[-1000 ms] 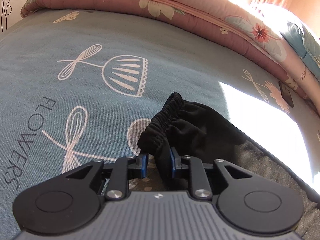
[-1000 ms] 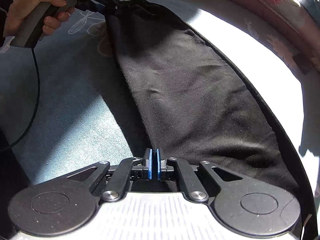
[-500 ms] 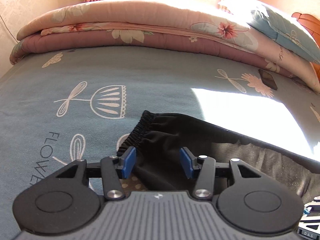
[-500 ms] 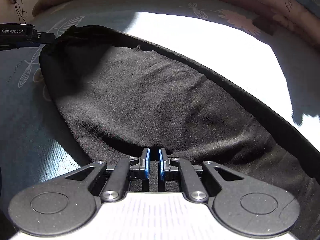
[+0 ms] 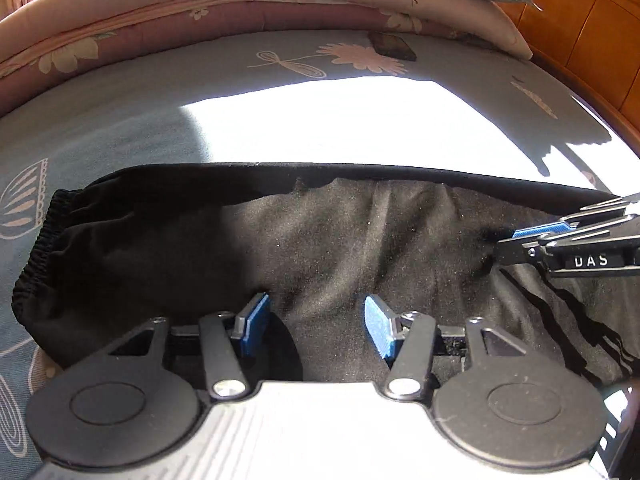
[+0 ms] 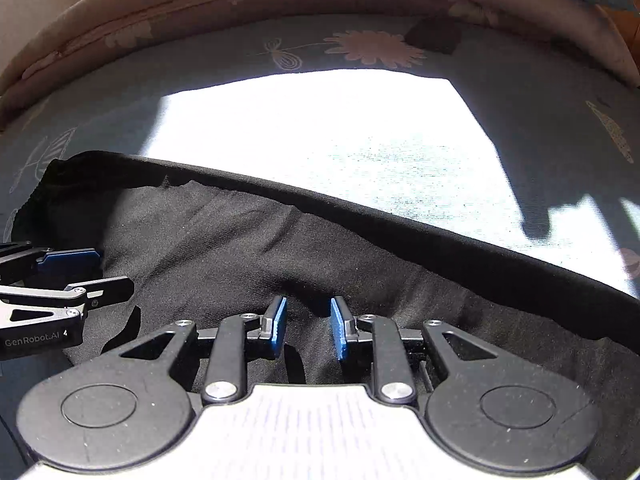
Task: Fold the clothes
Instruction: 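Lay the held pants leg down and open both grippers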
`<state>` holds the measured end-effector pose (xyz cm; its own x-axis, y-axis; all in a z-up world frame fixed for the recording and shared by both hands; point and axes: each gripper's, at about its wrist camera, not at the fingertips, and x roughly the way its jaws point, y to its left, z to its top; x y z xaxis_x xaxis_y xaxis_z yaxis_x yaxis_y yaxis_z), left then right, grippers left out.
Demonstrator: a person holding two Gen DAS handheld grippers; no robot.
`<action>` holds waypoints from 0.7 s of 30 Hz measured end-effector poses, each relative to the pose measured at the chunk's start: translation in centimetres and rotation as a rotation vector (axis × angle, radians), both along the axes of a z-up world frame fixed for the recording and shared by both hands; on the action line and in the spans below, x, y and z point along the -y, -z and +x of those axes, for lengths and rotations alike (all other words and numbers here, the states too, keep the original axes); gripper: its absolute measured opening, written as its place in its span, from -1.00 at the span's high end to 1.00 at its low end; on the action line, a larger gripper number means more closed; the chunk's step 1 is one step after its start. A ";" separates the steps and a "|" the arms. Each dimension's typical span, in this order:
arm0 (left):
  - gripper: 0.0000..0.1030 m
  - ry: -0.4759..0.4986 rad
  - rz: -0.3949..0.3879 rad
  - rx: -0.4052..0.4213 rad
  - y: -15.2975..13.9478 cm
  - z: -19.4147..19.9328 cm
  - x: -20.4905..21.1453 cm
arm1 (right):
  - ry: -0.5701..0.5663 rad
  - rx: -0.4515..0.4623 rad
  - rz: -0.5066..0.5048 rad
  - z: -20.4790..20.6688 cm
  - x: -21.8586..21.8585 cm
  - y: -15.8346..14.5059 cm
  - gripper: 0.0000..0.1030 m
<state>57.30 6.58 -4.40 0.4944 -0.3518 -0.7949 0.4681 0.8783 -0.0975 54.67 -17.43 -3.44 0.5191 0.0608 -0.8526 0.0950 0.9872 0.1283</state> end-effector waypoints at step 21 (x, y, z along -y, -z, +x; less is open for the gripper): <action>-0.42 0.332 0.196 -0.011 -0.3 -2.0 2.1 | -0.030 -0.218 0.199 -14.9 -2.9 -0.8 0.20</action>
<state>55.34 4.45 -4.06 0.3704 -0.3324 -0.8674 0.7297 0.6819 0.0503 39.73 -14.49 -2.66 0.3206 0.2501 -0.9136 0.1128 0.9475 0.2990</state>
